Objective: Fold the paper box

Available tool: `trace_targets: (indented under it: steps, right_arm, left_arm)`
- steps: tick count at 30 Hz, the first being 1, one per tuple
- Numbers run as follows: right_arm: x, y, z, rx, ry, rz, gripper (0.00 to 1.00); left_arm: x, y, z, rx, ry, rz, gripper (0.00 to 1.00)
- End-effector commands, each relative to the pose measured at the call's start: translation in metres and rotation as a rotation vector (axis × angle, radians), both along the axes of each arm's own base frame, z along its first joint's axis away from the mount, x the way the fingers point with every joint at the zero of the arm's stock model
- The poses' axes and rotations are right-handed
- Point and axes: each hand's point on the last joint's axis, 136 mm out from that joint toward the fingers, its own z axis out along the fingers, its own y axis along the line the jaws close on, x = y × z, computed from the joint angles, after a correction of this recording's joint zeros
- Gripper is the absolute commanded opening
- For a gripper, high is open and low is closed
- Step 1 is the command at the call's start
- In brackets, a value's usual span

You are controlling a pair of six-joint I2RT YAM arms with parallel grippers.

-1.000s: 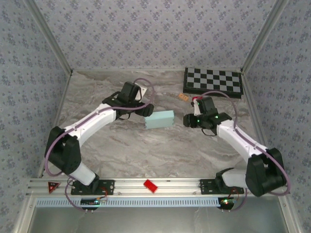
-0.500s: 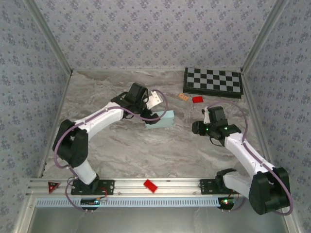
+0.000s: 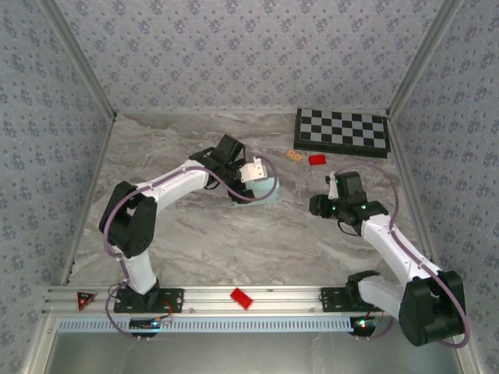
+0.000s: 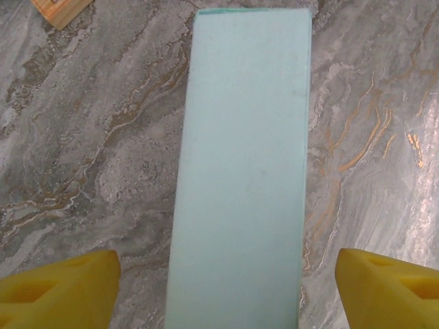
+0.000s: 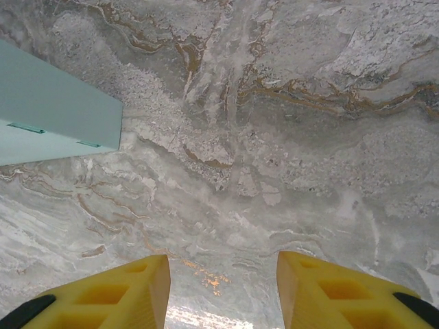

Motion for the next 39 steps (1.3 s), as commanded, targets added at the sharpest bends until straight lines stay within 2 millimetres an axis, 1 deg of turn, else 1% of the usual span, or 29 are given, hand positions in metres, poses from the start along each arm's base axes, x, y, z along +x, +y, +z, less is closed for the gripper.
trace_targets:
  steps: [1,5,11,13,17,18,21,23,27,29,35,39]
  right_arm:
    - [-0.003,-0.005,-0.002,-0.01,0.001,-0.01,0.47]
    - [-0.003,-0.005,-0.001,-0.003,0.004,-0.012,0.46]
    - [-0.002,-0.006,-0.001,-0.002,0.001,-0.019,0.47]
    - [-0.002,-0.007,-0.001,-0.002,0.002,-0.021,0.47]
    - [-0.002,-0.007,-0.001,0.0,0.001,-0.024,0.47]
    - [-0.001,-0.008,0.0,0.0,0.0,-0.026,0.47]
    - [0.0,-0.008,0.0,0.001,-0.002,-0.026,0.47]
    - [0.0,-0.008,-0.001,-0.001,0.002,-0.028,0.47]
    - [0.0,-0.009,-0.001,0.0,0.001,-0.031,0.47]
    - [0.0,-0.009,-0.001,-0.001,-0.001,-0.032,0.47]
    - [0.001,-0.01,-0.001,0.002,-0.002,-0.034,0.47]
    - [0.001,-0.01,-0.001,0.003,-0.003,-0.035,0.47]
  left_arm:
    - [-0.007,-0.009,-0.001,-0.004,0.015,-0.067,0.77]
    - [-0.009,-0.013,-0.007,0.007,0.017,-0.077,0.72]
    - [-0.008,-0.012,-0.015,0.032,0.03,-0.076,0.61]
    - [-0.006,-0.011,-0.016,0.038,0.024,-0.069,0.57]
    - [0.001,-0.009,-0.011,0.044,-0.014,-0.037,0.43]
    - [0.004,-0.008,-0.008,0.04,-0.028,-0.026,0.42]
    - [0.012,-0.006,0.002,0.029,-0.102,0.015,0.43]
    - [0.02,0.0,0.01,0.029,-0.171,0.057,0.43]
    - [0.036,0.015,0.019,0.056,-0.292,0.144,0.44]
    - [0.044,0.025,0.02,0.081,-0.349,0.193,0.44]
    - [0.055,0.047,0.011,0.159,-0.46,0.285,0.44]
    - [0.056,0.053,0.005,0.187,-0.505,0.32,0.44]
